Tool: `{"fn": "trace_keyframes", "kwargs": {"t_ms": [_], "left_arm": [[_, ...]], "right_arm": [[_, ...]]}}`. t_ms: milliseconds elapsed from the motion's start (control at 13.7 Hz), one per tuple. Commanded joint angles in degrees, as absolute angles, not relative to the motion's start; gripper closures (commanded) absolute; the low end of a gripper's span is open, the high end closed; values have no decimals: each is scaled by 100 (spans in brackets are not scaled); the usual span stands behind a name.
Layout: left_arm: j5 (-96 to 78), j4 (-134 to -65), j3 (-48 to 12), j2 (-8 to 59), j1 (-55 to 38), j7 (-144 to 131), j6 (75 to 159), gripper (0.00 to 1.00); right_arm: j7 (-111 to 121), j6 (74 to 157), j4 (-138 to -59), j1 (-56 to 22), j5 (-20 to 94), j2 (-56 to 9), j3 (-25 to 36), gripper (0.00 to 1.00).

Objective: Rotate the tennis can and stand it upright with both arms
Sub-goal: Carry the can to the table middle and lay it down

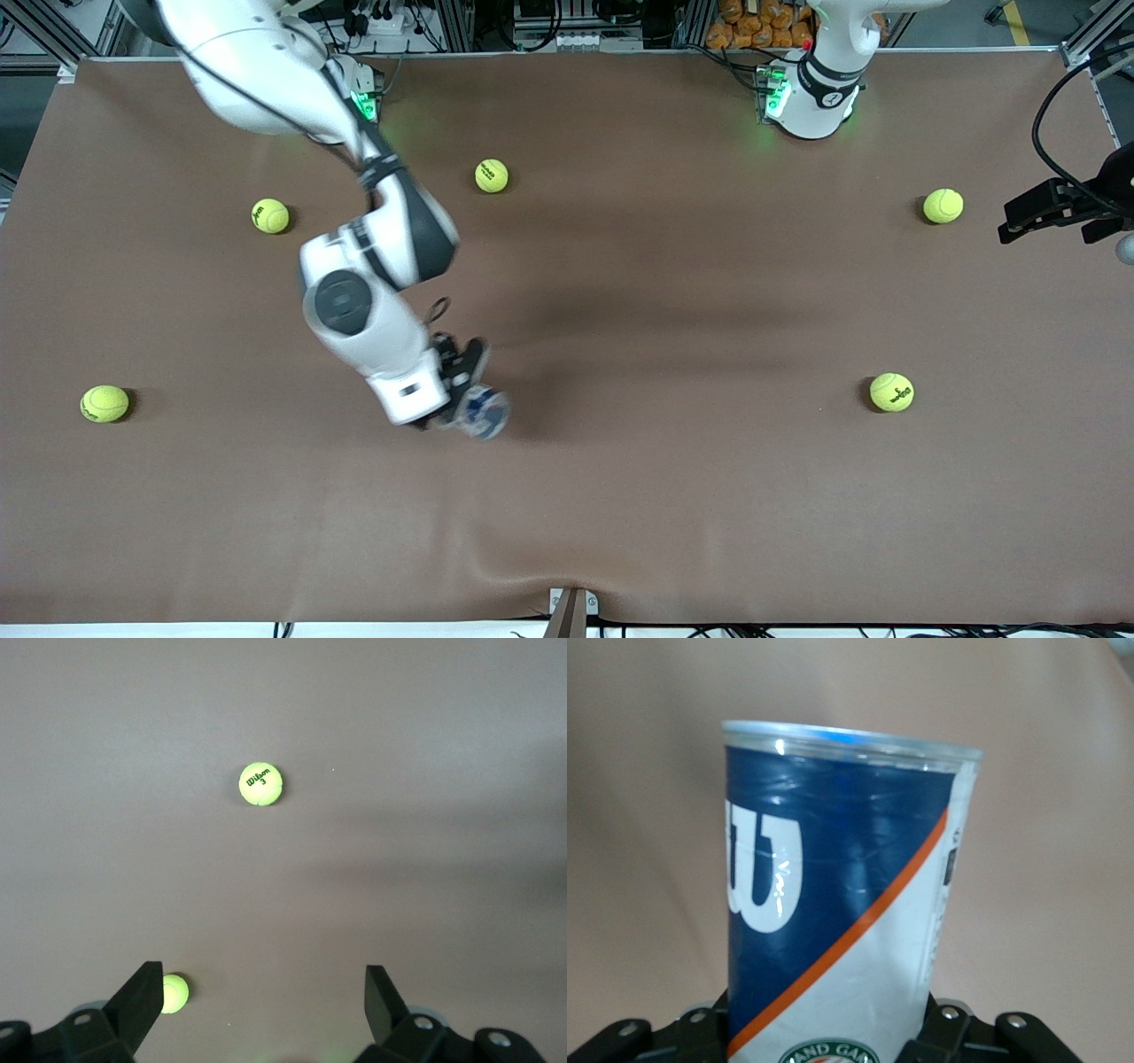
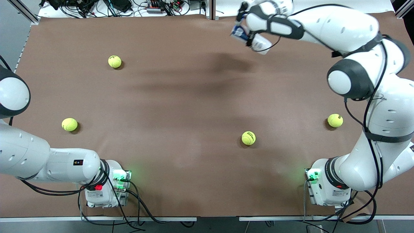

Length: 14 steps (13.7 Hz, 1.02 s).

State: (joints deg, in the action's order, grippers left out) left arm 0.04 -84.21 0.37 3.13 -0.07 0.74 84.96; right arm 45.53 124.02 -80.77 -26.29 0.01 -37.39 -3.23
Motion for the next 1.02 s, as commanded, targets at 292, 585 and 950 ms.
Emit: {"fn": "trace_keyframes", "kwargs": {"t_ms": [292,585,950], "left_arm": [[-123,-8385,35,351,35,176,8420,0],[-369,-8420,44,465,35,184,8420,0],[-492,-8411,35,589,35,193,8420,0]], "right_arm": [[4632,12936,-8086,-3910,-922,-4314,-290,30],[4483,13358,-8077,-4113,-1238,-4745,-264,30],[4447,13386,-8086,-4105,-1705,-4843,-272,0]]}}
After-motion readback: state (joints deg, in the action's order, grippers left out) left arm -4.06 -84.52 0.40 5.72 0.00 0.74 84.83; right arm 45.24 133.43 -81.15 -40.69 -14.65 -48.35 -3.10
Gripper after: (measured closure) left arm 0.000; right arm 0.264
